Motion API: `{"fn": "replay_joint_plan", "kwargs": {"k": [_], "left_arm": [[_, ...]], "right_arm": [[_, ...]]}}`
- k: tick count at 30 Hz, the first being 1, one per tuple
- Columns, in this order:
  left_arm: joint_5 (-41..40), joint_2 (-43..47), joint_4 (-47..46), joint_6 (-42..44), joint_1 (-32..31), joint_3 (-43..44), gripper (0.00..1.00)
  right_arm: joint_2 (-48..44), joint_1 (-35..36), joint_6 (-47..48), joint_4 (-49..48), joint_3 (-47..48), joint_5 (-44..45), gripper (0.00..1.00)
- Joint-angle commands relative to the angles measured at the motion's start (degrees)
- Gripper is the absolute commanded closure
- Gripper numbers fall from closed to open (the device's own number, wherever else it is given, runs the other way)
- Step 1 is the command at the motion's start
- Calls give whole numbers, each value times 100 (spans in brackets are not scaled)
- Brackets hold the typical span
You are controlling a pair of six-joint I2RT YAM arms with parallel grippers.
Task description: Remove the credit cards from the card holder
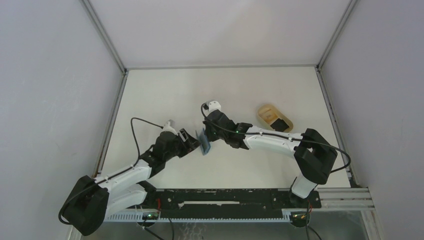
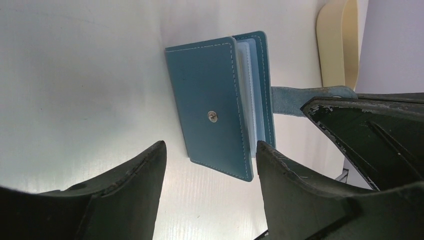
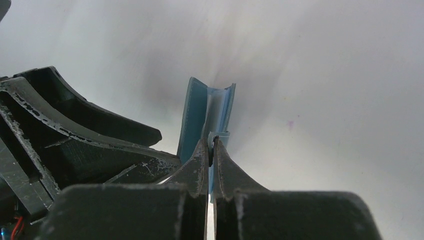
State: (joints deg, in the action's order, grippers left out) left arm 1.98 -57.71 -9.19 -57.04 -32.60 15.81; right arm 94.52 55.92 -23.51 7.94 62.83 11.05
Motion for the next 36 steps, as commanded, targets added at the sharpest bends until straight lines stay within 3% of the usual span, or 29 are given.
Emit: {"fn": "replay_joint_plan", "kwargs": {"k": [1,11,15,24,28,36], "left_arm": [[43,145,-223,-70,51,-66,30],[55,-34,-264,-36,57,-79,30],[41,-172,-247,27,52,-76,35],[-129,16,58,135,53,-57,64],[-303,190,269,166,53,-51,95],[-341,42,220,188,65,-77,100]], "right_arm": [[-194,42,-75,-127,-3,-14,100],[-252,73,-53,-119,1,-11,100],[-270,69,-57,-77,1,3,100],[-341,51,3,-24,-1,60,100],[-371,44,24,-4,1,89,100],[-323,33,-13,-12,1,56,100]]}}
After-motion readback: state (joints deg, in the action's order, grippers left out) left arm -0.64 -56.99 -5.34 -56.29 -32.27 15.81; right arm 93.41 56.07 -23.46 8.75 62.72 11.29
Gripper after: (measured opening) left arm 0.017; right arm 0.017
